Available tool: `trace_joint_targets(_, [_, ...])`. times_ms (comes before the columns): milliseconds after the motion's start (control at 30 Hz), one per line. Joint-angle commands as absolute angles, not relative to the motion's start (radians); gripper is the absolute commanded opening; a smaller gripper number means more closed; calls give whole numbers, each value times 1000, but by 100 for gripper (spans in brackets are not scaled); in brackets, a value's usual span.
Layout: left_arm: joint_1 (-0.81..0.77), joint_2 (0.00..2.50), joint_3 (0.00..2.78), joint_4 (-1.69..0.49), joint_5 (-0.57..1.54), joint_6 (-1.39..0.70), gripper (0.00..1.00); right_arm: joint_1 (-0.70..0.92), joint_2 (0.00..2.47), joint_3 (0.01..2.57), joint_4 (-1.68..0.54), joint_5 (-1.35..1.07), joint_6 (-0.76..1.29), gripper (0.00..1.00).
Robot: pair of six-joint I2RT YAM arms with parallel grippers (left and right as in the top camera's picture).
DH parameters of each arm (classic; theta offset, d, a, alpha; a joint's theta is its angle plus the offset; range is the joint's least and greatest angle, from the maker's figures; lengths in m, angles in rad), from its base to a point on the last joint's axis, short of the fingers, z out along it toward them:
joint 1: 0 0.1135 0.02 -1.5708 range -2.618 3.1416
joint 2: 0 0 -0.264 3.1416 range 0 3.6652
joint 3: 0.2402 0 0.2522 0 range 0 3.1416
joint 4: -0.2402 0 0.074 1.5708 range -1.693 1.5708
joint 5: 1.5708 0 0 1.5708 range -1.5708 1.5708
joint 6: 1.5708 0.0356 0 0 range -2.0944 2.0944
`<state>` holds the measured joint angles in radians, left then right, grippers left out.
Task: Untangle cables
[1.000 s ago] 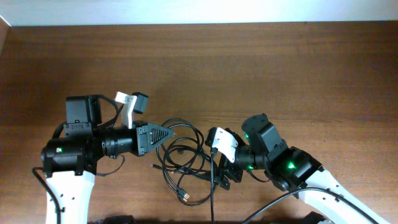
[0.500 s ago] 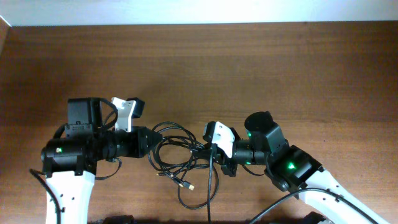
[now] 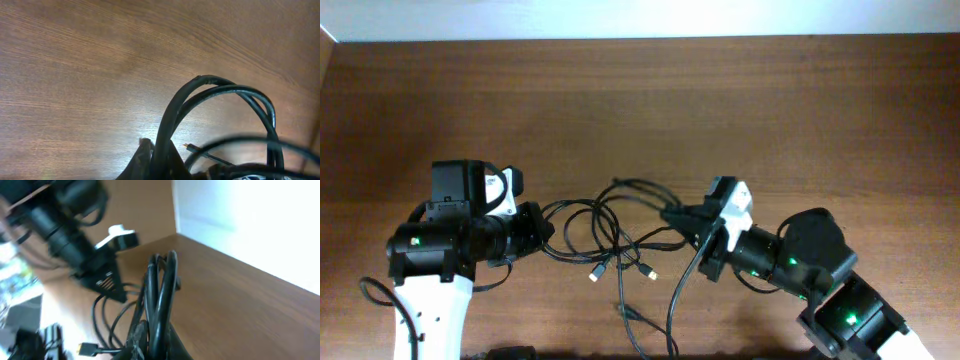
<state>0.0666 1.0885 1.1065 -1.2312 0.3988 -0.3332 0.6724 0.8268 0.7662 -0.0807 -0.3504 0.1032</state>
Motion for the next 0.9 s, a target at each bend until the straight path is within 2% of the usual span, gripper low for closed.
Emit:
trace_joint_targets(0, [65, 1087, 1113, -1247, 350, -329, 0, 672, 802, 778, -72, -51, 315, 4])
trace_joint_targets(67, [65, 1087, 1113, -1251, 351, -328, 0, 672, 802, 778, -118, 69, 412, 4])
trace_joint_targets(167, [65, 1087, 1113, -1251, 351, -321, 0, 672, 802, 778, -169, 96, 451, 4])
trace_joint_targets(267, [65, 1087, 1113, -1259, 355, -321, 0, 672, 803, 778, -318, 275, 735, 4])
trace_joint_targets(567, [65, 1087, 1113, -1255, 354, -321, 0, 672, 805, 778, -587, 258, 937, 4])
trace_joint_targets(633, [65, 1087, 1113, -1250, 355, -322, 0, 672, 814, 778, -700, 255, 1162, 4])
trace_joint_targets(700, [65, 1087, 1113, -1246, 355, -322, 0, 672, 852, 778, -722, 187, 1337, 4])
trace_joint_targets(867, [65, 1087, 1113, -1250, 354, -322, 0, 672, 932, 775, -775, 131, 1658, 4])
